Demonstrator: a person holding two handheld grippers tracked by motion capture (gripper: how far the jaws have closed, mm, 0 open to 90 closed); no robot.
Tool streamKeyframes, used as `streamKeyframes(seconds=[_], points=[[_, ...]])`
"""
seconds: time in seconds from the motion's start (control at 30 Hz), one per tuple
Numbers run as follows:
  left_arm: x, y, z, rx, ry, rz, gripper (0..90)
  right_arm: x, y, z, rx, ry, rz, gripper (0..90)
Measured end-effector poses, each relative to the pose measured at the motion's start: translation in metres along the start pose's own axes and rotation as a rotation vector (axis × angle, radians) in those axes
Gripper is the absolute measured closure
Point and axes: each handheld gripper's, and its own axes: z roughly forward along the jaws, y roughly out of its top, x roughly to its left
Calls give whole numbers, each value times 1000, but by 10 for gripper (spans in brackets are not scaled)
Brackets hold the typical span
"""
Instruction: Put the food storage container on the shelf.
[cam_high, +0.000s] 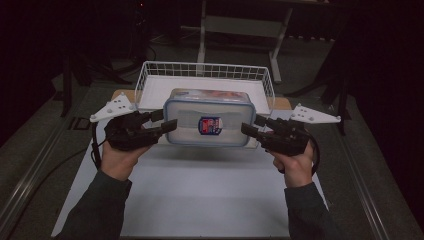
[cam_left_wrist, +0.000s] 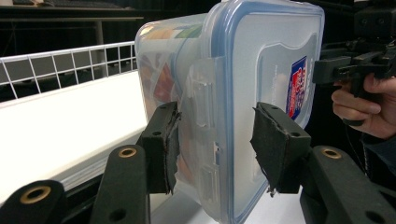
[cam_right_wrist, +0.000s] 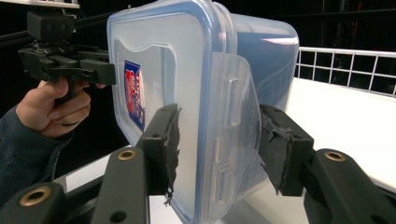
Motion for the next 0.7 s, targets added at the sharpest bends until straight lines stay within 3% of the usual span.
streamKeyframes(seconds=[0.27, 0.7], points=[[9, 7, 5, -10, 11, 7, 516, -9, 8, 7, -2, -4, -8, 498], [30, 18, 18, -19, 22, -25, 514, -28, 21, 25, 2, -13, 14, 490]])
